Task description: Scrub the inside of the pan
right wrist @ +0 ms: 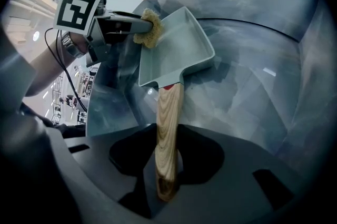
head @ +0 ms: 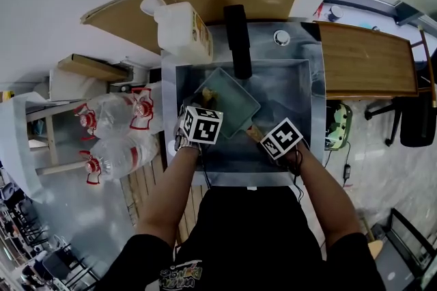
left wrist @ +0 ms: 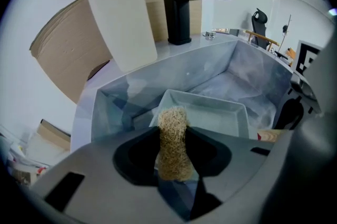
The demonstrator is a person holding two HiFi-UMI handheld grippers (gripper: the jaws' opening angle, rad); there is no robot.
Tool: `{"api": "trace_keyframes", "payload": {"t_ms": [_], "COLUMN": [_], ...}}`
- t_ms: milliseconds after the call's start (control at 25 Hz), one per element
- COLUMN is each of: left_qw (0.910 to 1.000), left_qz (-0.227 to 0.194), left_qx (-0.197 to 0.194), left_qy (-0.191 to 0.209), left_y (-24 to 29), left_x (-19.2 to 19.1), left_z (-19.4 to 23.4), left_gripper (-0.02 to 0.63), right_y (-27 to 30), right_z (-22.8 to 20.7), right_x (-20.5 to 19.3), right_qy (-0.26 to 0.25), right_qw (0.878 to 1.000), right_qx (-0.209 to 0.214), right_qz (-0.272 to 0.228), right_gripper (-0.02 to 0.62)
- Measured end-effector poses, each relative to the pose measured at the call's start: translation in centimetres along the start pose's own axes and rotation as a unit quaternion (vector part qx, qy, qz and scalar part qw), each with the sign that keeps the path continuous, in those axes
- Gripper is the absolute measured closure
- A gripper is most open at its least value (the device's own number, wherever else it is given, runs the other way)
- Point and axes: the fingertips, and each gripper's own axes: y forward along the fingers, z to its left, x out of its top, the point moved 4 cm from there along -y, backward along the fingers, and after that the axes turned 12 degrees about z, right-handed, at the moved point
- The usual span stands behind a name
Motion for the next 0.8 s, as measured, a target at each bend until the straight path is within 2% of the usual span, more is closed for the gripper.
{"api": "trace_keyframes", "payload": {"t_ms": [200,280,440,640,800], "left_qw": [0.9958,0.9944,0.9949,0.9964,0.9954], "left_qz": [0.011,0.012,0.014,0.013,0.015], "left_qx": [0.038,0.038,0.01,-0.045,-0.069], "left_qy": [0.083,0.098,0.099,0.071,0.066], "left_y": [0.0,0.0,-0.1,-0.4,-0.5], "left_x": [-0.6,-0.9,-1.4,-2.0,-2.5], "left_z": [-1.2,-1.7,-3.0,-4.7,-6.1], "left_gripper": [0.459,0.459,0.459,0.459,0.459], "right_y": [-0.2,-0.2,-0.4,-0.6,-0.7], "right_z": [0.1,0.1,0.0,0.1,0.2], "right_x": [0.0,0.1,0.1,0.2,0.2], "right_qy": [0.003,0.002,0.002,0.002,0.005], "right_qw": [1.0,1.0,1.0,1.0,1.0], "right_qx": [0.002,0.003,0.004,0.004,0.006], "right_qz": [-0.004,-0.006,-0.011,-0.018,-0.023], "right_gripper": [0.465,0.465,0.465,0.465,0.465]}}
